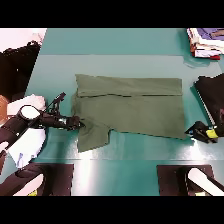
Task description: Fold the shirts.
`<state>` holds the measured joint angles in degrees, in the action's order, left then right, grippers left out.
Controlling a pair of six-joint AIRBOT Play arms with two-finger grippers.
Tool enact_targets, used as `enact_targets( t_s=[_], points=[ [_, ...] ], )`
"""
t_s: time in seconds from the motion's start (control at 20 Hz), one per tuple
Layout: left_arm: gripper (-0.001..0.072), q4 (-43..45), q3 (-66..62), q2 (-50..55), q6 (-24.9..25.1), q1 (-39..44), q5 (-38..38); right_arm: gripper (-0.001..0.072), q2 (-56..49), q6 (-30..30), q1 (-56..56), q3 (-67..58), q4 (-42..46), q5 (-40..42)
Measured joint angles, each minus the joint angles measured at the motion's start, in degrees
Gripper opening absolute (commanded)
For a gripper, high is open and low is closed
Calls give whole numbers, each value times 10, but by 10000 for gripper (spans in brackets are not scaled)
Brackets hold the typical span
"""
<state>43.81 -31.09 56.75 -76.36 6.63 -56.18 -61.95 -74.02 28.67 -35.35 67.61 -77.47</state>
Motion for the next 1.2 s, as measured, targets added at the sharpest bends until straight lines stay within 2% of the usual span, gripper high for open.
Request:
enact_targets(
  t_s=[0.15, 0.25, 0.35, 0.5, 0.7, 1.0, 1.1, 1.2],
  points=[
    [30, -1, -3, 0, 2, 0, -2, 423, -24, 22, 25, 33, -57, 11],
    [29, -1, -3, 0, 2, 0, -2, 191, -38, 31, 27, 43, -76, 22],
    [28, 0, -4, 0, 2, 0, -5, 20, -44, 42, 20, 49, -80, 33],
    [26, 26, -4, -17, -10, 0, -25, 19, -25, 57, 9, 52, -78, 38],
    [28, 102, -4, -98, -66, 0, -76, 19, 50, 67, 4, 34, -30, -6],
    [29, 130, -14, -226, -137, 0, -240, 18, 175, 49, 2, -14, 30, -101],
    [28, 132, -36, -239, -150, 0, -255, 18, 183, 36, -8, -45, 31, -108],
    [29, 141, -64, -229, -156, 0, -237, 18, 164, 28, -37, -83, 30, -103]
  ],
)
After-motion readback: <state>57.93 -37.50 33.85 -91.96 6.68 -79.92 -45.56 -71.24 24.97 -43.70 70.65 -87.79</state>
